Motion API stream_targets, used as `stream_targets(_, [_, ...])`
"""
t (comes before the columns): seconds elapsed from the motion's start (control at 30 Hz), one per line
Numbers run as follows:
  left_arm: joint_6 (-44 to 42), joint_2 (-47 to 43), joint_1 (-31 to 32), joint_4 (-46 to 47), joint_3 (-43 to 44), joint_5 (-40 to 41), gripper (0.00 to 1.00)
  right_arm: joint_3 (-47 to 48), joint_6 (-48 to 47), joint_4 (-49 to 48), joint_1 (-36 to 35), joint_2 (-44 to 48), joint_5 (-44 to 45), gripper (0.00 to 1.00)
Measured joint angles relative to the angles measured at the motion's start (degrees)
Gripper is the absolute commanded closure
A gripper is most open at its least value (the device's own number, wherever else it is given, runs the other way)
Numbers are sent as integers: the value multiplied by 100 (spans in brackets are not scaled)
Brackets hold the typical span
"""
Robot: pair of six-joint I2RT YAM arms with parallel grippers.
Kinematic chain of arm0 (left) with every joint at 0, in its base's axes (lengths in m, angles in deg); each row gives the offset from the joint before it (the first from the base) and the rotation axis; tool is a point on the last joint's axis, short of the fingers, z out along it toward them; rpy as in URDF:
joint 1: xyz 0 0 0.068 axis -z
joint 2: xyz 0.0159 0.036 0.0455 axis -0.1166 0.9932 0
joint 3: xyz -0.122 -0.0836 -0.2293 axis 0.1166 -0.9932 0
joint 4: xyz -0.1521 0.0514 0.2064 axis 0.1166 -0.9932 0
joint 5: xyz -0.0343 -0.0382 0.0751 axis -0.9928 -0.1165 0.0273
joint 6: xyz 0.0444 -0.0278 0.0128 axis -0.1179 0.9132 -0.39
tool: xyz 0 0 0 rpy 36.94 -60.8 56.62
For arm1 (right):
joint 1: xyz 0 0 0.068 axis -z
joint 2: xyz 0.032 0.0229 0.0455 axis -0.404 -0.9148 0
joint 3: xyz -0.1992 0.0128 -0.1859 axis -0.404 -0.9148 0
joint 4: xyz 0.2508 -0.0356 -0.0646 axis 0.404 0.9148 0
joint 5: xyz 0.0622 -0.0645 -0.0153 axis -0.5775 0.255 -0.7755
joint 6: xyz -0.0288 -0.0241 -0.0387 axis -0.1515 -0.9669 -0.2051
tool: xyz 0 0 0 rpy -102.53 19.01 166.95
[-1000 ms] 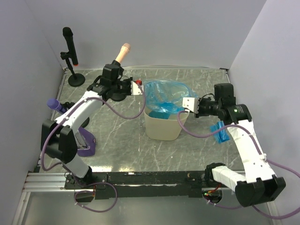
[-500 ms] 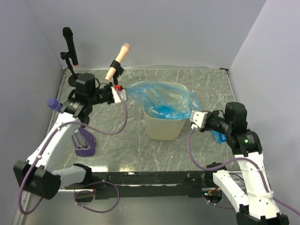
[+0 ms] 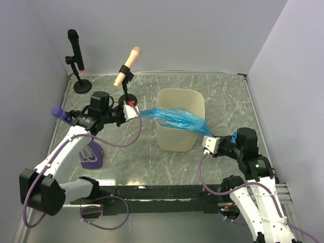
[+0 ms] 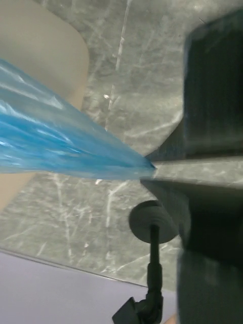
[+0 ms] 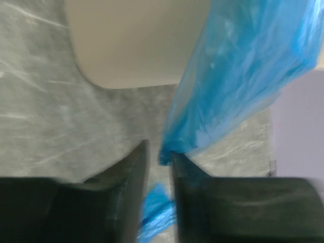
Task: Put the trash bags into the trash bin
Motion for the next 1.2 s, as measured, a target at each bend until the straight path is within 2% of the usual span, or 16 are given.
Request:
stream_targets(0.13, [258, 122, -22, -271, 422, 133, 40, 713, 151, 785, 2, -249, -105, 42])
stream_targets(0.2, [415, -31, -22, -284, 645, 105, 37, 1305, 345, 1049, 0, -295, -225, 39])
stream_targets(0.3, [603, -337, 35, -474, 1176, -87, 37, 2022, 776, 1200, 0, -391, -479, 40])
stream_targets(0.4, [688, -269, 175, -730, 2100, -396, 37, 2605, 1314, 1329, -4, -549, -850, 44])
stream_targets(0.57, [702, 702, 404, -1419, 3834, -940, 36, 3348, 2446, 1250, -72, -1366, -1543, 48])
stream_targets(0.63, [697, 1156, 485, -1633, 4282, -1084, 36, 3541, 2852, 1176, -195, -1805, -1681, 49])
stream_targets(0.87, [282, 2306, 986, -2684, 4642, -1244, 35, 3753, 3595, 1014, -879, -2874, -1504, 50])
stream_targets(1.07, [-11, 2435, 1344, -3012, 4684, -1344, 36, 3753, 3753, 1019, -1298, -2813, -1067, 54])
stream_targets(1.2, [-245, 2625, 1379, -3259, 5053, -1414, 39, 3753, 3768, 1073, -1458, -2782, -758, 55])
